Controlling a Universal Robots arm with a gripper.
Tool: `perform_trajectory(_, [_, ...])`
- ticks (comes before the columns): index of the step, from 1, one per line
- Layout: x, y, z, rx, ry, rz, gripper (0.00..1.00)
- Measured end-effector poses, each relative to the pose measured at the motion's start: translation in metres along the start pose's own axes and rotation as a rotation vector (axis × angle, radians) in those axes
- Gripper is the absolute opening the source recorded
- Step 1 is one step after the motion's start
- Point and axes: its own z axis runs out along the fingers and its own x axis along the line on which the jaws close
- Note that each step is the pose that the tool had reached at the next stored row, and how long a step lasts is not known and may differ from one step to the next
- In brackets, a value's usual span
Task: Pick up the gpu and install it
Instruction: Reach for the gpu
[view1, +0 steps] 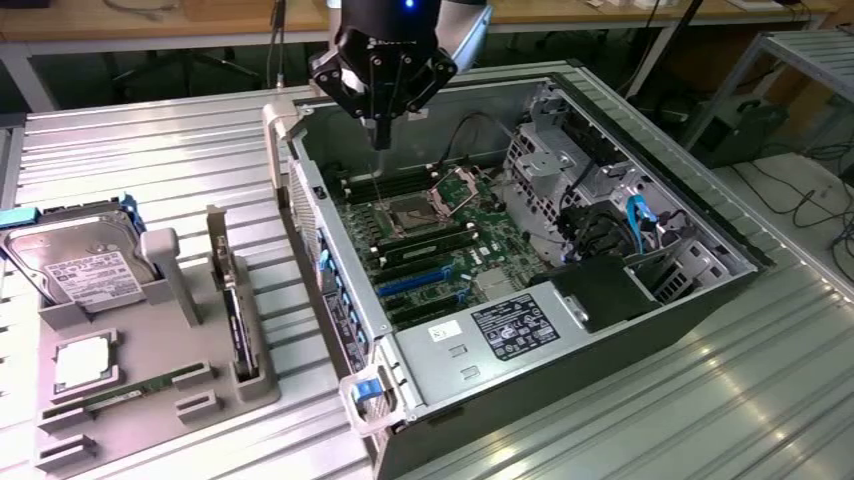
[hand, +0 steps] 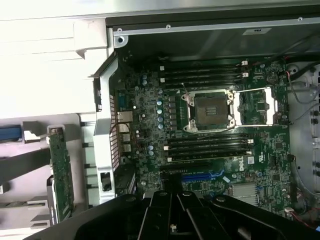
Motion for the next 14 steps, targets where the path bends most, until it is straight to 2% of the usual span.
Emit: perform_trajectory(14, [0.016,-0.0014,-0.0005,0.0000,0.0000,0.000,0.11])
